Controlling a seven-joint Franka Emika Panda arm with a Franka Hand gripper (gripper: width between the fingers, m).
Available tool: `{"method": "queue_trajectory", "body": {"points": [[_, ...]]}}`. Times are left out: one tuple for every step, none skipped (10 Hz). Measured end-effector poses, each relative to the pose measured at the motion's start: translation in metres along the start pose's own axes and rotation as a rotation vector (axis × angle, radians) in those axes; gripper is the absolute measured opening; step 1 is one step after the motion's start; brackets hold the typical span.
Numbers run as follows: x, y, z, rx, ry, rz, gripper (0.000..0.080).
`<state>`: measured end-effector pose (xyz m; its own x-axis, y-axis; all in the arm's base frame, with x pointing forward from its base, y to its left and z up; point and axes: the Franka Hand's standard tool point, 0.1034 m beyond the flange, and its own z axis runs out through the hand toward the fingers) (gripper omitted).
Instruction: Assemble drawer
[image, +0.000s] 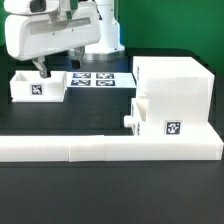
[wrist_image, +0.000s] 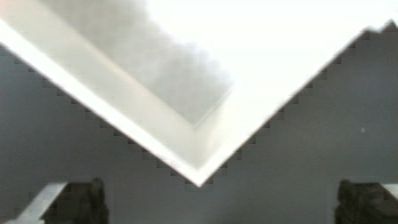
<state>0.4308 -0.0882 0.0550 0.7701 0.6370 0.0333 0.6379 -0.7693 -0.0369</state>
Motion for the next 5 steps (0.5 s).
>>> {"method": "queue_trajectory", "body": {"points": [[0.0003,-0.0003,0.0001,0.000,0.000,0.053,0.0649],[0.0004,-0.0005,0.0001,0.001,0.000,0.106,0.0649],[0.0005,-0.0006,0.0002,0.001,0.001,0.150,0.0649],[0.0008,-0.0009,0.0003,0.004,0.003,0.223,0.0649],[0.0007,-0.0012,0.0002,0.001,0.006,0.272,0.0649]]}}
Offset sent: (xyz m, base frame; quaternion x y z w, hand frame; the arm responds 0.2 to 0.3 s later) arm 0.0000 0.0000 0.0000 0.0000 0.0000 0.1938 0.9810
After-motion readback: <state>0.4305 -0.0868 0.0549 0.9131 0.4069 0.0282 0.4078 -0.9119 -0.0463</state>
